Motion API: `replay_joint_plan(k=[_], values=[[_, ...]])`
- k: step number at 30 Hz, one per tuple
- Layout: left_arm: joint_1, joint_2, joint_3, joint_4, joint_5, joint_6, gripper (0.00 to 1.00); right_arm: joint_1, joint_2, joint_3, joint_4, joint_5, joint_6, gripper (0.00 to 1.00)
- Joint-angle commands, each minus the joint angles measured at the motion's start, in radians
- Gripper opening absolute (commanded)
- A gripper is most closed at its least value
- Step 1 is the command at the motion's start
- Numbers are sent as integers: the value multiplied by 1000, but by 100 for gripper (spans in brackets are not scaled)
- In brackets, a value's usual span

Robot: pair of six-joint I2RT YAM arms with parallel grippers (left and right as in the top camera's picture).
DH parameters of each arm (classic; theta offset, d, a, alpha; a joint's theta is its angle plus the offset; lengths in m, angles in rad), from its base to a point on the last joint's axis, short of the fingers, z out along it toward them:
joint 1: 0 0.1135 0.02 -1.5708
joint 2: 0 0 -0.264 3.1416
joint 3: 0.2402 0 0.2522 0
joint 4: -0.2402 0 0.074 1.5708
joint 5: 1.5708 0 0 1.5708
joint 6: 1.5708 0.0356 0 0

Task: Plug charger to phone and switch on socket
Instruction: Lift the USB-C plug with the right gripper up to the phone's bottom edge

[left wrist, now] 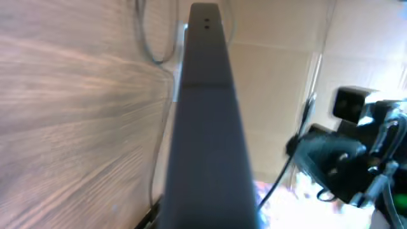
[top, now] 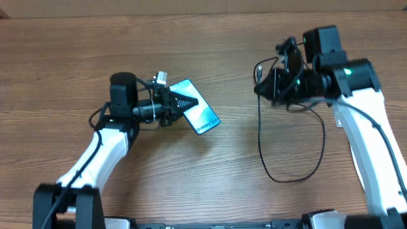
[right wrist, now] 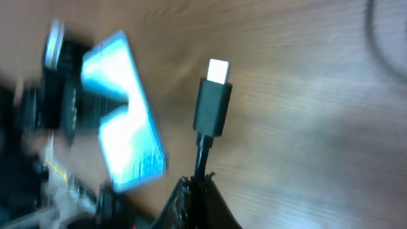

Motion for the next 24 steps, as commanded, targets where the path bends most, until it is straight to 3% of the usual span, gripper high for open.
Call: replay_joint_plan(k=[1,7,10,15,20,24], values=[[35,134,21,236,242,-93,4,50,-96,-15,-84,-69,-116,4],[34,301,60,692,352,-386,4,187,-247,-137,-69,-114,-99,4],[34,330,84,829,358,-463,4,274,-315,-248,32,-78,-3,4],[34,331,124,866,396,-476,4,424,-345,-391,171,133,210,4],[33,331,127,872,444,-428,4,588,-314,-404,244,322,214,4],[26,331,127,872,444,-397,4,622,-281,-404,282,346,249,4]])
